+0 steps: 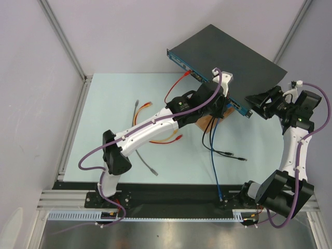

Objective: Insert the plug into the switch port

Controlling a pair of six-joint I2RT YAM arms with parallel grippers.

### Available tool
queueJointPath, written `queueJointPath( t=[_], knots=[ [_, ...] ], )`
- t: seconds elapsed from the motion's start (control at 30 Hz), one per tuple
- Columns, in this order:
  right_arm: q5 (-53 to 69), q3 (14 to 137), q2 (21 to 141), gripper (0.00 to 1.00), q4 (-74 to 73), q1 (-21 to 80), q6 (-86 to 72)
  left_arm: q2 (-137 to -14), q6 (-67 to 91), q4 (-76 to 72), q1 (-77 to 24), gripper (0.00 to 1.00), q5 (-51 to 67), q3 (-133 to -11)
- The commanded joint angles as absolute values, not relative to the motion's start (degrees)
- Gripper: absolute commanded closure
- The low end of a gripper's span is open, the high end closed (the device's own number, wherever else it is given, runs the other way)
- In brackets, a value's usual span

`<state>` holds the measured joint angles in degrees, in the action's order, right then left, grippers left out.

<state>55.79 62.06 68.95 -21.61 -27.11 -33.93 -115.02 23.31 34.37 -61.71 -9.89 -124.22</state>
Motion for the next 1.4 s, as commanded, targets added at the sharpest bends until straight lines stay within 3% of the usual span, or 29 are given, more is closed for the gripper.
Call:
queueJointPath(
  t=[0.0,1.37],
  knots=[
    [52.12,62.31,70.40,1.00,-21.44,-25.66,-28.74,-113.20,21.71,28.30,-61.26,1.00,-10.28,-125.25],
    [56.25,58.36,69.61,1.00,-15.91,-21.80,-34.45,-118.04,14.77,3.61,-58.89,1.00,-5.02,-120.85]
  ],
)
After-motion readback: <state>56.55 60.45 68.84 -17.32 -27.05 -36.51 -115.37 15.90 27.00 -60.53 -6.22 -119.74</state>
